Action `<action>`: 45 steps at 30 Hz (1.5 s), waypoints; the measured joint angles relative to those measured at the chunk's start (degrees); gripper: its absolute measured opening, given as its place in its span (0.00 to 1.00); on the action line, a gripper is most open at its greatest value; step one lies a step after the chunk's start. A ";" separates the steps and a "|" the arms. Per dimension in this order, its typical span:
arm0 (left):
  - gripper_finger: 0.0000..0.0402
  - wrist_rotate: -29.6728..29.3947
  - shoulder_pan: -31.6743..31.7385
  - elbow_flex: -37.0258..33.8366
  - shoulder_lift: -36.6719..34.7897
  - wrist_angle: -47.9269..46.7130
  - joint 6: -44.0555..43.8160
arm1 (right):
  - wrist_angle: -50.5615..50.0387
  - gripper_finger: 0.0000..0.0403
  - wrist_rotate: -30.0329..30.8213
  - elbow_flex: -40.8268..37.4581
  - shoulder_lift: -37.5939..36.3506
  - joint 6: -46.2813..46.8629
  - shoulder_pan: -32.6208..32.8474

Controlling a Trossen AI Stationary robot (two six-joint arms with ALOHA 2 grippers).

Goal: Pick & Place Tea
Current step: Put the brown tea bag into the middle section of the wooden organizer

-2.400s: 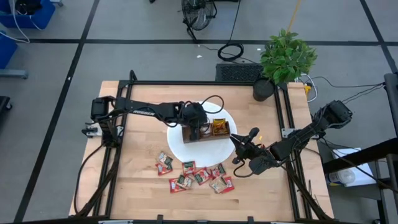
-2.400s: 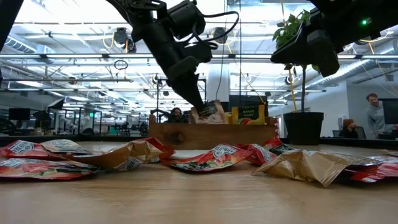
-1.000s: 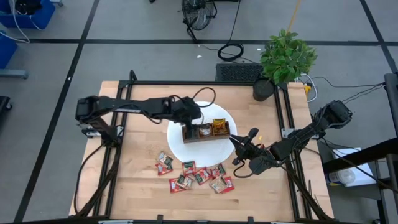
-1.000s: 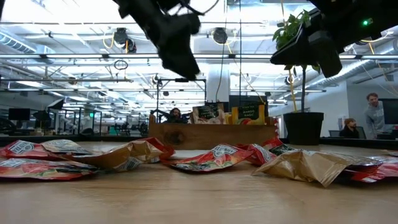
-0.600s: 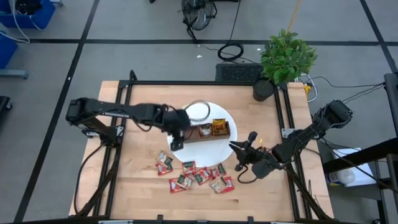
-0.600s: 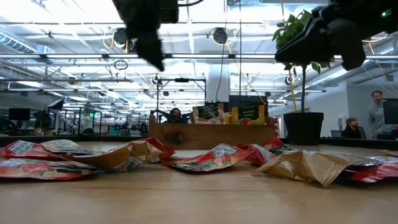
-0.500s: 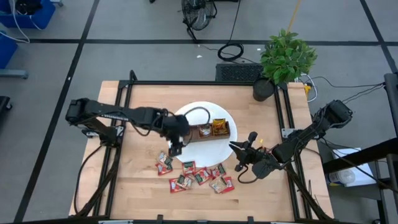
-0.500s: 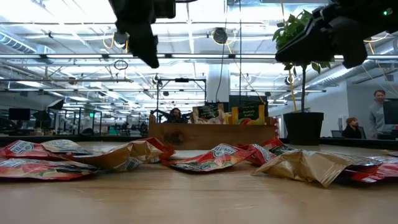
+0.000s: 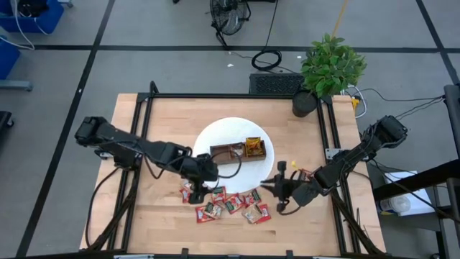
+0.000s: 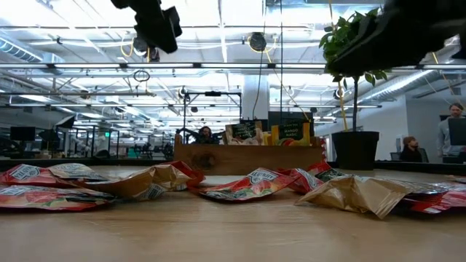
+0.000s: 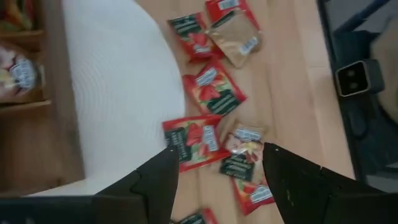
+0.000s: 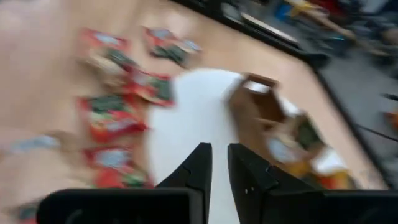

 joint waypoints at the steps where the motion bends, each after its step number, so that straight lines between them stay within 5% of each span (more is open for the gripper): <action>1: 0.57 -0.04 -0.36 0.00 0.00 0.02 0.12 | 0.73 0.12 -2.14 0.00 -0.02 0.06 0.00; 8: 0.57 -0.11 -1.09 0.00 0.00 0.00 2.10 | 4.43 0.39 -21.74 0.04 1.37 6.04 -0.22; 13: 0.57 -3.87 -0.19 0.00 0.00 0.34 2.10 | -2.94 0.66 -25.82 4.05 7.19 10.36 -0.31; 17: 0.57 -4.64 0.51 0.00 0.00 1.20 2.83 | -16.31 0.75 -26.42 13.32 13.83 10.66 -0.75; 22: 0.57 -4.65 1.16 0.00 0.00 1.58 3.61 | -24.54 0.76 -27.97 22.23 21.01 7.02 -1.05; 30: 0.57 -4.68 1.32 0.00 0.00 2.03 4.68 | -23.73 0.71 -42.76 26.73 29.20 7.88 -4.97; 39: 0.57 -4.67 1.32 0.00 0.00 2.51 4.46 | -23.27 0.69 -42.42 26.84 30.32 7.52 -7.09; 45: 0.57 -4.67 1.32 0.00 0.00 2.49 4.50 | -24.72 0.57 -41.24 26.84 29.97 7.09 -7.15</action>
